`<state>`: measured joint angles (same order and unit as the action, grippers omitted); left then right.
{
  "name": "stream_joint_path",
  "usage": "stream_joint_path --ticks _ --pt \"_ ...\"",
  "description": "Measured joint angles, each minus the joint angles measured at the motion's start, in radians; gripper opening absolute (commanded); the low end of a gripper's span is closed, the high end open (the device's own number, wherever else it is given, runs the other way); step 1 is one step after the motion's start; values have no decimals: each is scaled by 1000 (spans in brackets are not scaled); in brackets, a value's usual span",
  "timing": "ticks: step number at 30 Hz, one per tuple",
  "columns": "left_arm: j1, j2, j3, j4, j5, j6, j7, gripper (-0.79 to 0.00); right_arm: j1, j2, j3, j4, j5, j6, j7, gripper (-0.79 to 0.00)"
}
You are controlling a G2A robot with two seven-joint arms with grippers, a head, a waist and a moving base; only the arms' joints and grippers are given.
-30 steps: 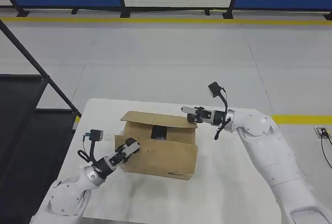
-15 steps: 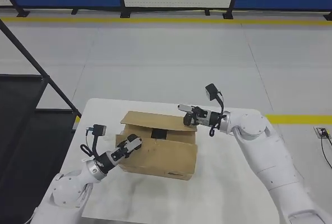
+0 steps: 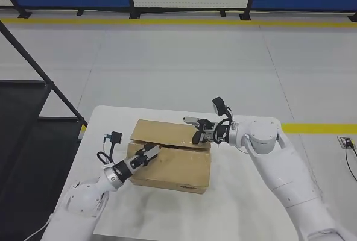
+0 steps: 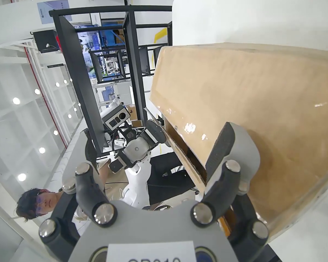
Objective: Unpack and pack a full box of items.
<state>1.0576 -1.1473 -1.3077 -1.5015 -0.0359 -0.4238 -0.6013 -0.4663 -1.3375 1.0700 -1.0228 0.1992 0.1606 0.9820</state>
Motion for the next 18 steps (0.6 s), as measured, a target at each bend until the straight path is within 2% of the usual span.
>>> stream_joint_path --ticks 10,14,18 --pt "-30 -7 29 50 12 -5 29 0 -96 21 24 -124 -24 45 -15 0" --pt "-28 -7 25 44 9 -12 41 0 -146 29 43 -144 -13 22 -26 0" --pt "-10 -4 -11 9 -22 -22 67 0 -184 36 62 -155 -10 -36 -41 0"
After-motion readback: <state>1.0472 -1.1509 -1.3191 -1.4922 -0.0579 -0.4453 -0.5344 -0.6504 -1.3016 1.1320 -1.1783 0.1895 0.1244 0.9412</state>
